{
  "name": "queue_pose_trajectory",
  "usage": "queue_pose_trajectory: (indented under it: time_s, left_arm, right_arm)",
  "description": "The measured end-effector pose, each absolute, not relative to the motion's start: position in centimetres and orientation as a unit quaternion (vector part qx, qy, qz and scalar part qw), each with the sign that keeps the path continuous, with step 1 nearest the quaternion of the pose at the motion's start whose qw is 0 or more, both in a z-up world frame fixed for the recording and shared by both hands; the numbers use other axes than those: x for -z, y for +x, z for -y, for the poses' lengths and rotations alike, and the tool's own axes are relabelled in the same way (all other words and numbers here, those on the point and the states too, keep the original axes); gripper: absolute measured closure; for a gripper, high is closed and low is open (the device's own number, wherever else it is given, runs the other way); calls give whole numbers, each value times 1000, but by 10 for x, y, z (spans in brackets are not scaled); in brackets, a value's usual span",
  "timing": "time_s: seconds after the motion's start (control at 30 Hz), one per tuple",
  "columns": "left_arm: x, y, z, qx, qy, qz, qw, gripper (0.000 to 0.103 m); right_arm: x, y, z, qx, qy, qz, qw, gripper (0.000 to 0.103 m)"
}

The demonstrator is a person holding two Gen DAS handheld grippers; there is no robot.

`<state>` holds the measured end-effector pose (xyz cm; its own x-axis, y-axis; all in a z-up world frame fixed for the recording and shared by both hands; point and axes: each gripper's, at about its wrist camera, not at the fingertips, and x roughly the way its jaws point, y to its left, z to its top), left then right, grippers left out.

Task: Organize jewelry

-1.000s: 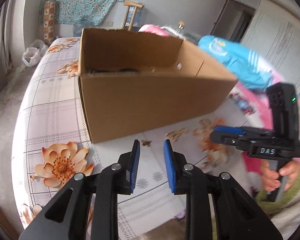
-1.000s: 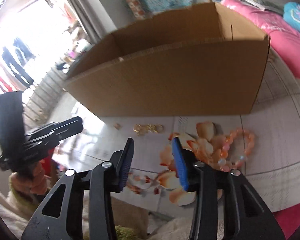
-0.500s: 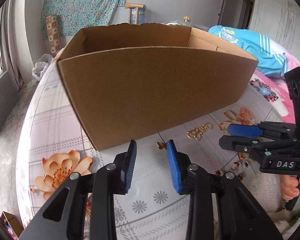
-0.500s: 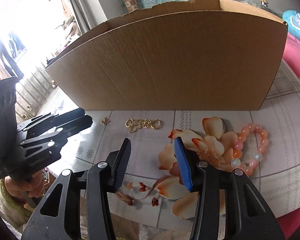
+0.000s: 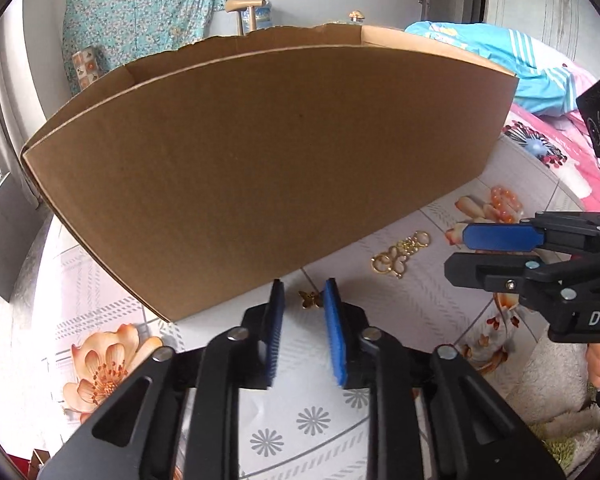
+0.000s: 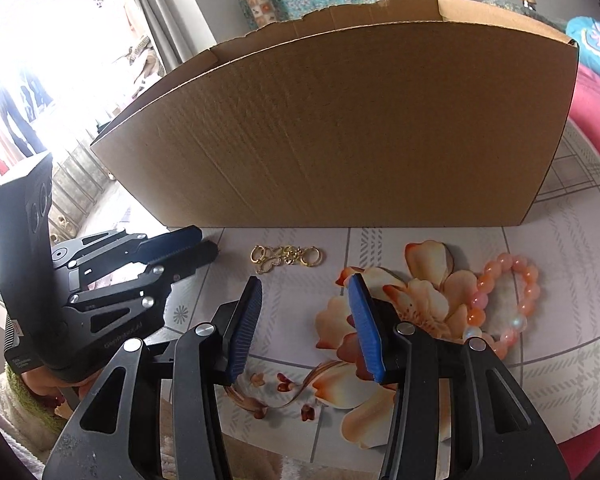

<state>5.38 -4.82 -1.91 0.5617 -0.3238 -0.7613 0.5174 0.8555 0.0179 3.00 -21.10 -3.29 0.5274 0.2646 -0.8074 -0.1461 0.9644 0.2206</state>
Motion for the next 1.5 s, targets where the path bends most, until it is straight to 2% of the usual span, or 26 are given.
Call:
queue_pose_trajectory:
  time_s: [0.2,0.8,1.03,1.5]
  left_arm:
    - [21,54,53,254,128,-399,872,95]
    - [14,42,33,257,82,-392,879,95]
    - [14,41,24,252,65,-393,882,95]
    - [18,44,18,265,51,-396,878,95]
  right_arm:
    - [33,26,216,-115,70,-471,872,59]
    - [19,17,214,-101,42,-460,881,59]
    - [21,30,205,-92,-13,-467,879,74]
    - [35,57,167,-127,-91,-482,862,87]
